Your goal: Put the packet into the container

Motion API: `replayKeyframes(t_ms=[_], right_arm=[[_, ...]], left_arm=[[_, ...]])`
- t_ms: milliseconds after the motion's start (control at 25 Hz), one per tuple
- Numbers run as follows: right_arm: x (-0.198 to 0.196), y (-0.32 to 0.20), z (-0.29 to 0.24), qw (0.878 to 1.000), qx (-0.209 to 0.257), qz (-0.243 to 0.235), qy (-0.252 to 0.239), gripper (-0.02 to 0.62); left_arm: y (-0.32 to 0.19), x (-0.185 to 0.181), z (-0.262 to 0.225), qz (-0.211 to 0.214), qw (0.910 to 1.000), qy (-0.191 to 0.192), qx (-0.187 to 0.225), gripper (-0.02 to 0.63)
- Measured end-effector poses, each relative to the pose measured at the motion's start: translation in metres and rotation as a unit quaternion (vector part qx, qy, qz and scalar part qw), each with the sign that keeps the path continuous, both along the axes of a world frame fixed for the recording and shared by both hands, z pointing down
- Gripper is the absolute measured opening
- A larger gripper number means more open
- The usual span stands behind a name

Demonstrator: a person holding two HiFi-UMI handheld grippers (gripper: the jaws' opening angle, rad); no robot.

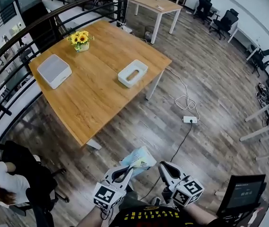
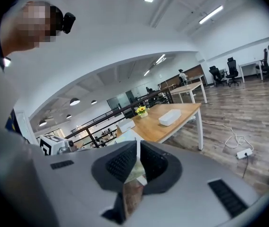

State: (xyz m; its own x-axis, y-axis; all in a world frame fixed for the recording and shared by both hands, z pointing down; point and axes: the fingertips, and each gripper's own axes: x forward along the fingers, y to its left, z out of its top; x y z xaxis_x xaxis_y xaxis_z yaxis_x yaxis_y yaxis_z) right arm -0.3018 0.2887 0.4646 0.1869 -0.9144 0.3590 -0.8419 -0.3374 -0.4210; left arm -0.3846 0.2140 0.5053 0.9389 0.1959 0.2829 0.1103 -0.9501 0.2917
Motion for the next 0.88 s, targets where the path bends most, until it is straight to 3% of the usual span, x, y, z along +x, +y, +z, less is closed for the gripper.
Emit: replayKeyframes(t_ms=[160, 360, 600, 880], right_arm=[[0.007, 0.022, -0.027, 0.999, 0.021, 0.025, 0.025, 0.015], [0.015, 0.047, -0.036, 0.998, 0.038, 0.030, 0.027, 0.020], [0.043, 0.047, -0.033, 0.997, 0.077, -0.012, 0.008, 0.035], [0.110, 0.047, -0.047, 0.990, 0.118, -0.080, 0.010, 0.035]], left_arm=[[0.016, 0.024, -0.029, 0.027, 0.9990, 0.027, 0.023, 0.020], [0.035, 0.040, -0.046, 0.037, 0.9979, 0.027, 0.046, 0.020], [0.050, 0.060, -0.047, -0.001, 0.9975, 0.004, 0.070, 0.020], [0.071, 0.115, -0.049, -0.053, 0.9951, -0.023, 0.080, 0.020]])
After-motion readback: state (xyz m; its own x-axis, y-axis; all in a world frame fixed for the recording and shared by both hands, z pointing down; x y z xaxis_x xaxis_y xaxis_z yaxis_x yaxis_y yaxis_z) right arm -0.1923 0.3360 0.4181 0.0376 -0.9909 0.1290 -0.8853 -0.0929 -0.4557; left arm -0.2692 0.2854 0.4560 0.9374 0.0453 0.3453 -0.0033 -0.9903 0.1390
